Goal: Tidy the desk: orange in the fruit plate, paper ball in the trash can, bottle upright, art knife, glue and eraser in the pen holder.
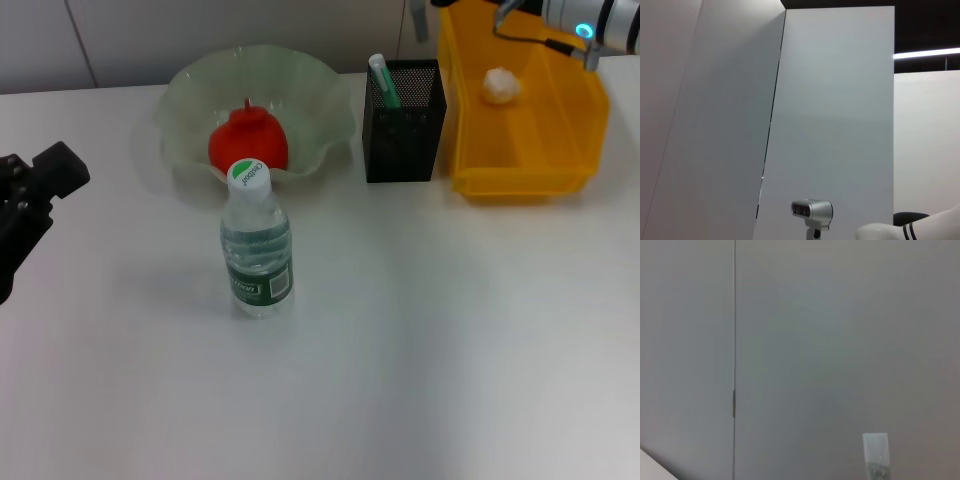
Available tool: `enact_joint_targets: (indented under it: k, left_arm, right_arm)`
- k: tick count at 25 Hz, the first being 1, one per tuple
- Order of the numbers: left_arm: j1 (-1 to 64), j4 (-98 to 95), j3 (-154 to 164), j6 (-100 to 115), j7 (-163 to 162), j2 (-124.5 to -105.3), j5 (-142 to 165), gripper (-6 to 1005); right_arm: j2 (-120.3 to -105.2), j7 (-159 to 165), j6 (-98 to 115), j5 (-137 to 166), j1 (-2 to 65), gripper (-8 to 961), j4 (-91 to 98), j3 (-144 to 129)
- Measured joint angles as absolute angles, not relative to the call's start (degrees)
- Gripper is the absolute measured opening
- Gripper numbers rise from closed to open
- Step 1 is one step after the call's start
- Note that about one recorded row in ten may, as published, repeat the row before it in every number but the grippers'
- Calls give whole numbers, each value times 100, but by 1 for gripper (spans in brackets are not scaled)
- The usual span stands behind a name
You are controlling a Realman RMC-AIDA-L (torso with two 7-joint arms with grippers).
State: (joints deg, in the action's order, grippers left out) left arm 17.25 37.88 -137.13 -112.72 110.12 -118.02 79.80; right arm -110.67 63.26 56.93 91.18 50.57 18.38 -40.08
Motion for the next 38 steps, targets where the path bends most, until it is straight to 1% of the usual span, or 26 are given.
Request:
enact_joint_targets:
  k: [1, 2, 6, 10, 38]
  left_arm:
    - [1701, 3788, -13708, -11277, 11012, -11803, 7980, 20]
    - [1701, 3788, -13708, -11277, 11012, -11803, 7980, 20]
    - [1683, 3788, -13691, -11277, 11012, -11804, 8007, 20]
    - [1684, 3788, -13684, -11277, 11012, -11804, 8007, 20]
    - [1726, 3647, -13676, -11233, 11064, -11803, 8016, 21]
  right_arm:
    - [-11118, 6324, 5705, 9118, 5032, 165, 1838, -4007]
    - [-11118, 6324, 5705, 9118, 5032, 165, 1838, -4007]
    - [-11249, 6293, 5720, 9118, 4947, 166, 1832, -4017]
    - [-11295, 6254, 5726, 9118, 4896, 167, 1830, -4025]
    - [-11312, 6137, 5657, 9123, 4719, 174, 1698, -4008]
